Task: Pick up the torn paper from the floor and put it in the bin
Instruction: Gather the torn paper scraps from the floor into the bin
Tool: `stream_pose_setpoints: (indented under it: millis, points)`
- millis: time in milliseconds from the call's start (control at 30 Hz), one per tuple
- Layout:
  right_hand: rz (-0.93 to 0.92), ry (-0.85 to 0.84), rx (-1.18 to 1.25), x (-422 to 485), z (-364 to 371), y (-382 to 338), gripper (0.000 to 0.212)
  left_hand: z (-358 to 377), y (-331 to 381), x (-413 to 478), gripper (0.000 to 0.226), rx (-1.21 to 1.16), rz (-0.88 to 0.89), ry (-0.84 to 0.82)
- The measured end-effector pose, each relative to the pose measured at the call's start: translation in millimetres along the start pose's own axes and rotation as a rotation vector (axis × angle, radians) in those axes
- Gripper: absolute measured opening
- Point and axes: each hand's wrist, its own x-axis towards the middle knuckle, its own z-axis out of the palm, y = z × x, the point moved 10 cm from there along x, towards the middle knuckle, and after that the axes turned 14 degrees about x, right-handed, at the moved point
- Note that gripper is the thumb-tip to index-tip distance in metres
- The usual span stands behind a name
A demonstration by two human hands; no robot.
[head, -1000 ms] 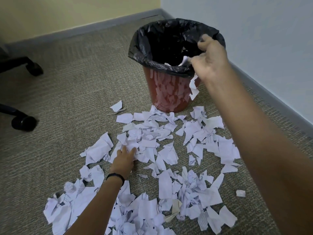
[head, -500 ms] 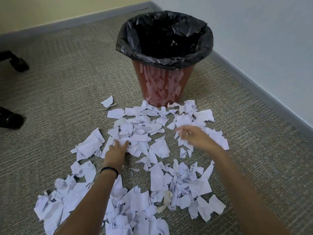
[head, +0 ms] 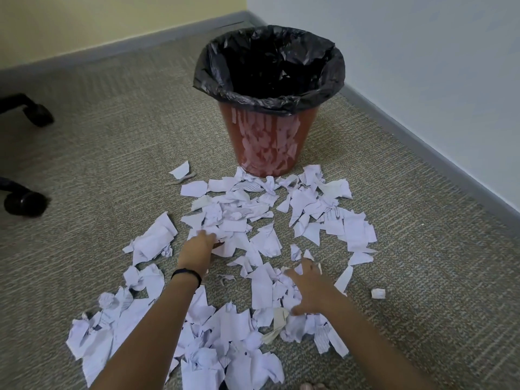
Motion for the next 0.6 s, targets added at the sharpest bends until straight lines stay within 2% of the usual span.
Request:
stream_pose_setpoints:
  millis: [100,233,367,500,600]
  points:
    - [0.01,0.079,-0.079,-1.1,-1.5,-4.8,0.07,-19.0,-10.8,0.9,0.032,-0.239,-0.028,0.084]
    - [-0.02,0.163,-0.007,0.5,-8.7,-5.6,0.05,-70.0,-26.6,-1.7,0.042,-0.531,-0.038,0.201]
    - [-0.07,0.248,0.125,-0.4,-30.1,-2.7,0.035,-133.0,-31.3,-14.6,0.035,-0.614,0.016,0.407]
    - [-0.122,0.414,0.297,-10.5,-78.1,-5.6,0.016,-200.9,-33.8,-31.3,0.031,-0.734,0.045,0.608]
    - [-0.18,0.508,0.474,-23.4,-122.8,-13.3,0.018,-247.9,-37.9,-36.5,0.031,-0.815,0.046,0.737]
